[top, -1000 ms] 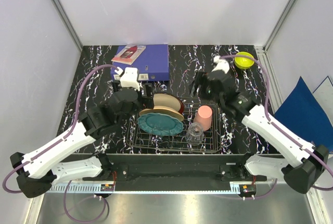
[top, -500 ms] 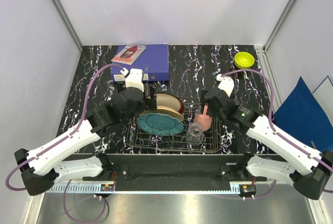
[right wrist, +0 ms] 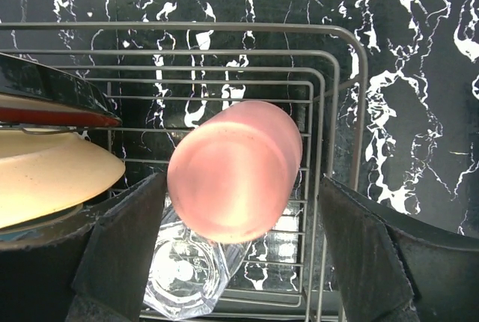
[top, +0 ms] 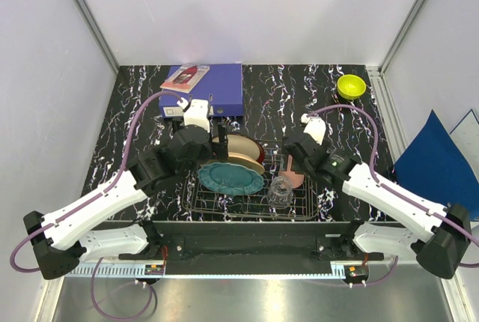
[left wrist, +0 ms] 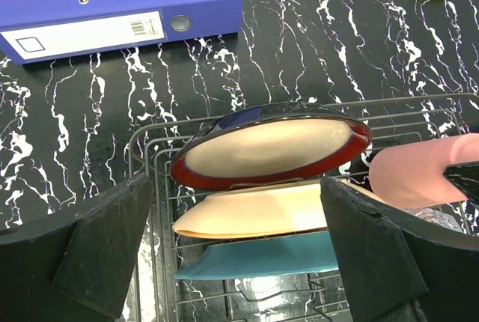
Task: Unload the mixed dishes from the dish rack
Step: Pick up the cup from the dish rack.
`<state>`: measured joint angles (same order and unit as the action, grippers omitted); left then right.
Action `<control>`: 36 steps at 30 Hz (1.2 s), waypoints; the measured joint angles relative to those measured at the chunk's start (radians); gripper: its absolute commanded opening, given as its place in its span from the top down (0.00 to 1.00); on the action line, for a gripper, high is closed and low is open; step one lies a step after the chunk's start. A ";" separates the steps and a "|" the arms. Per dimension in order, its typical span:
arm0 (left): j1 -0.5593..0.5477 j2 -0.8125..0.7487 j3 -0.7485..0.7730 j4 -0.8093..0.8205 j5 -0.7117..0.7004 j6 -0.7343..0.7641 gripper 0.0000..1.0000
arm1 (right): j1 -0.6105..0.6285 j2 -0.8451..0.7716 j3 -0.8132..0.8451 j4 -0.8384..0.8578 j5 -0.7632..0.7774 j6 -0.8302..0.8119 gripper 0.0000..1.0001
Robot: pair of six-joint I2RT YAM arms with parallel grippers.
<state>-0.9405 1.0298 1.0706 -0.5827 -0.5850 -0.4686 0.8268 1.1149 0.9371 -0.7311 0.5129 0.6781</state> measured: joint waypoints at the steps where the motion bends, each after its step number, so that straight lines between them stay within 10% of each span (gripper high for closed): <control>1: 0.000 0.000 -0.001 0.000 0.002 -0.001 0.01 | 0.000 0.007 -0.002 0.005 -0.003 0.000 0.10; 22: 0.000 -0.001 -0.031 0.001 0.006 -0.011 0.01 | 0.002 -0.024 0.044 -0.017 -0.007 -0.016 0.58; 27: 0.000 -0.001 -0.029 0.001 0.005 -0.011 0.01 | 0.003 -0.071 0.217 -0.044 0.002 -0.066 1.00; 36: 0.100 -0.115 -0.026 0.158 0.153 -0.035 0.01 | -0.129 -0.152 0.438 0.130 -0.074 -0.128 1.00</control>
<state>-0.8402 0.9150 1.0443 -0.4244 -0.4320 -0.5037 0.6975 0.9630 1.3754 -0.6010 0.4385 0.5499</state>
